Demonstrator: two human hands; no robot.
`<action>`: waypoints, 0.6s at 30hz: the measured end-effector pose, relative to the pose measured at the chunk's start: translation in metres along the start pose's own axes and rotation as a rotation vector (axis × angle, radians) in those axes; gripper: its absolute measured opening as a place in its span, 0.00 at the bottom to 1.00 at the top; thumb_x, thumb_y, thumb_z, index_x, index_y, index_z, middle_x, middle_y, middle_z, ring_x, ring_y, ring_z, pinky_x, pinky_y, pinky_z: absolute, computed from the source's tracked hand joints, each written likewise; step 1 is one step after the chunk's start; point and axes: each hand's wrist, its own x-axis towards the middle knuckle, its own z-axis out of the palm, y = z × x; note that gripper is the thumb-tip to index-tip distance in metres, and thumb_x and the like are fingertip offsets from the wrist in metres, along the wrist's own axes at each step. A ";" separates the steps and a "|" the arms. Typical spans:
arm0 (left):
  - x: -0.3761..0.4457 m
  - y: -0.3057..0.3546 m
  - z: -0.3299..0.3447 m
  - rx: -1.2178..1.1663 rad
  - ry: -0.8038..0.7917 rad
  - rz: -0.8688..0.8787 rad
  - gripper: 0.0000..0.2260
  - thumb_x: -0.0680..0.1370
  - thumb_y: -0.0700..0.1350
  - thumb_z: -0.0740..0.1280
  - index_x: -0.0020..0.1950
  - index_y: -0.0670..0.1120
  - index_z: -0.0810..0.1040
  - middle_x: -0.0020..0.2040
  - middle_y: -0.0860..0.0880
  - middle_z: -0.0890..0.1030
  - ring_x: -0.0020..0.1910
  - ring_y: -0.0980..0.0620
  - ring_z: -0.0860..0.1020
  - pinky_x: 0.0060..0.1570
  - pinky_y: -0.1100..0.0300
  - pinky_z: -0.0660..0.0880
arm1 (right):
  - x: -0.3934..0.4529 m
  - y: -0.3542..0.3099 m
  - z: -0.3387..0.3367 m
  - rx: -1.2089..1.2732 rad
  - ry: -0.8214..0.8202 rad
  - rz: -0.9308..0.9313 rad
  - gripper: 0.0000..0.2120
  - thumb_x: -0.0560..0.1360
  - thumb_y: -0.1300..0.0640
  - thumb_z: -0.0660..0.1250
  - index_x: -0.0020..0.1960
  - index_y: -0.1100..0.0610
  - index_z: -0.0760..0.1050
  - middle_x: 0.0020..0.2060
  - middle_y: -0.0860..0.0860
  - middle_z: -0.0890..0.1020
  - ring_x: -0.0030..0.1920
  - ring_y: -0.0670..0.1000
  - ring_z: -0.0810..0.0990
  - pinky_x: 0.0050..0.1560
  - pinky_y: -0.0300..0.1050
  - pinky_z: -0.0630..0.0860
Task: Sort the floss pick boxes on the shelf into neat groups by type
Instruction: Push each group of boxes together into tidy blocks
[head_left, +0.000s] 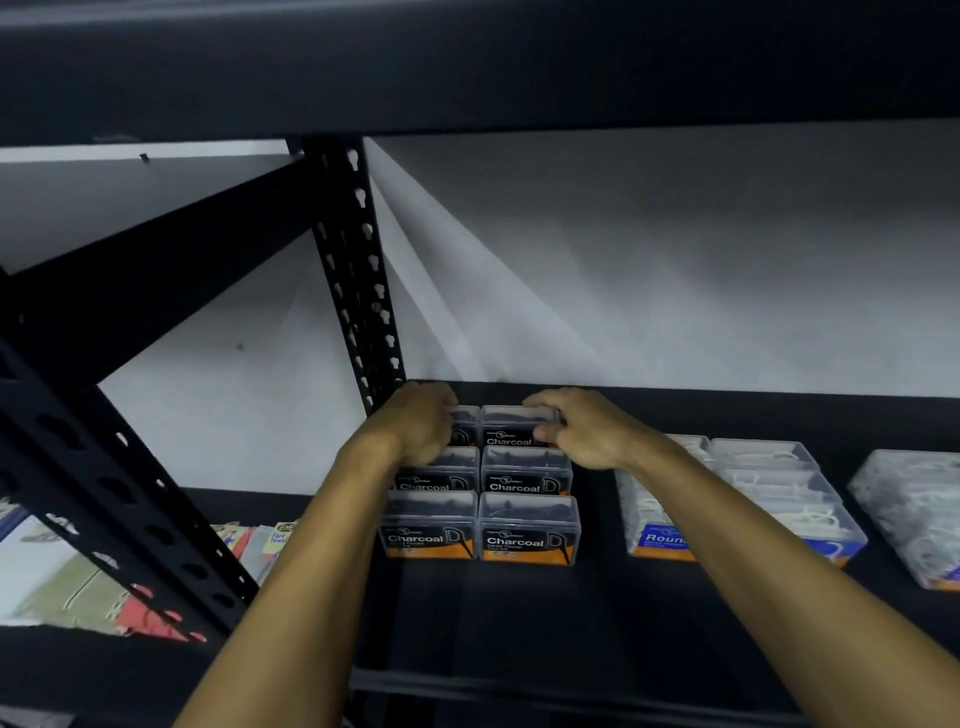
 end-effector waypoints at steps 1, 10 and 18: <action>0.000 0.000 0.000 0.003 -0.002 0.003 0.17 0.83 0.37 0.56 0.70 0.45 0.73 0.68 0.44 0.74 0.63 0.47 0.75 0.53 0.61 0.69 | 0.000 0.000 0.000 0.002 -0.002 0.002 0.21 0.79 0.57 0.63 0.72 0.52 0.67 0.69 0.53 0.71 0.67 0.53 0.70 0.64 0.43 0.66; 0.000 0.000 -0.001 -0.007 -0.006 0.019 0.17 0.83 0.37 0.56 0.70 0.44 0.72 0.68 0.43 0.75 0.60 0.48 0.75 0.54 0.61 0.71 | 0.002 0.003 0.000 -0.003 -0.014 -0.001 0.22 0.79 0.57 0.64 0.72 0.53 0.67 0.68 0.53 0.72 0.67 0.53 0.71 0.66 0.46 0.68; -0.004 -0.007 -0.001 0.009 0.052 0.029 0.21 0.81 0.39 0.61 0.75 0.47 0.66 0.74 0.42 0.66 0.72 0.43 0.67 0.67 0.51 0.70 | -0.002 0.000 -0.005 0.001 -0.028 -0.007 0.27 0.79 0.54 0.63 0.76 0.51 0.58 0.73 0.52 0.65 0.71 0.53 0.66 0.68 0.47 0.64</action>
